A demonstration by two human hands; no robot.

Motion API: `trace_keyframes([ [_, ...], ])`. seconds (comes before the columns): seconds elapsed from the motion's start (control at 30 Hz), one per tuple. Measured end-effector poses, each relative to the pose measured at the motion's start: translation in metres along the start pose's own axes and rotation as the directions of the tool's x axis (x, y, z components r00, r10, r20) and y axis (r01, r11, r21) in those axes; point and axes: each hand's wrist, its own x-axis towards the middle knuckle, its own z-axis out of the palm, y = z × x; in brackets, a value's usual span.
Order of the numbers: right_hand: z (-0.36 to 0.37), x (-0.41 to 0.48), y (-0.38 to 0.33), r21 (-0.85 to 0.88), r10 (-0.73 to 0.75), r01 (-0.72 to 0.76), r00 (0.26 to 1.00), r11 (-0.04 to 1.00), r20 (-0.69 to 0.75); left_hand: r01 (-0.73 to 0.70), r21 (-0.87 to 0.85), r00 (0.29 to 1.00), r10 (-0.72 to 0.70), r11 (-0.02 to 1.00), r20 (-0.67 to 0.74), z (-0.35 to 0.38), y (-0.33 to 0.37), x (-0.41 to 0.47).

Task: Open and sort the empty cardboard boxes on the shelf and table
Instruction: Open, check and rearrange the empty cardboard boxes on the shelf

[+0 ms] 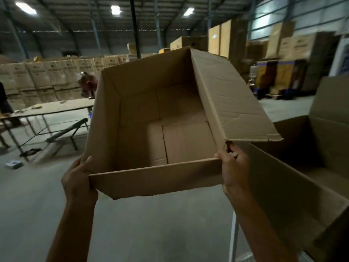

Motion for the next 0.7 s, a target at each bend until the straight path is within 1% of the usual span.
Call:
trace_keyframes([
  [0.17, 0.019, 0.042, -0.03, -0.039, -0.081, 0.074, 0.978, 0.996, -0.192, 0.042, -0.033, 0.982, -0.035, 0.999, 0.185, 0.086, -0.016, 0.076],
  [0.23, 0.016, 0.058, -0.043, -0.037, -0.115, 0.109, 0.956, 0.993, -0.271, 0.035, -0.041, 0.967, -0.023, 0.999, 0.253, 0.124, -0.023, 0.086],
  [0.37, -0.004, 0.084, -0.064, -0.052, -0.171, 0.164, 0.889, 0.985, -0.425, 0.033, -0.074, 0.924, -0.002, 0.997, 0.383, 0.198, -0.037, 0.09],
  [0.53, -0.04, 0.102, -0.081, -0.099, -0.238, 0.222, 0.792, 0.97, -0.562, 0.087, -0.077, 0.82, -0.028, 0.993, 0.572, 0.288, -0.058, 0.089],
  [0.6, -0.057, 0.107, -0.086, -0.095, -0.267, 0.266, 0.748, 0.959, -0.608, 0.119, -0.085, 0.766, -0.037, 0.989, 0.641, 0.323, -0.063, 0.08],
  [0.7, -0.081, 0.115, -0.089, -0.105, -0.276, 0.288, 0.656, 0.952, -0.703, 0.131, -0.033, 0.676, -0.065, 0.991, 0.734, 0.374, -0.071, 0.063],
])
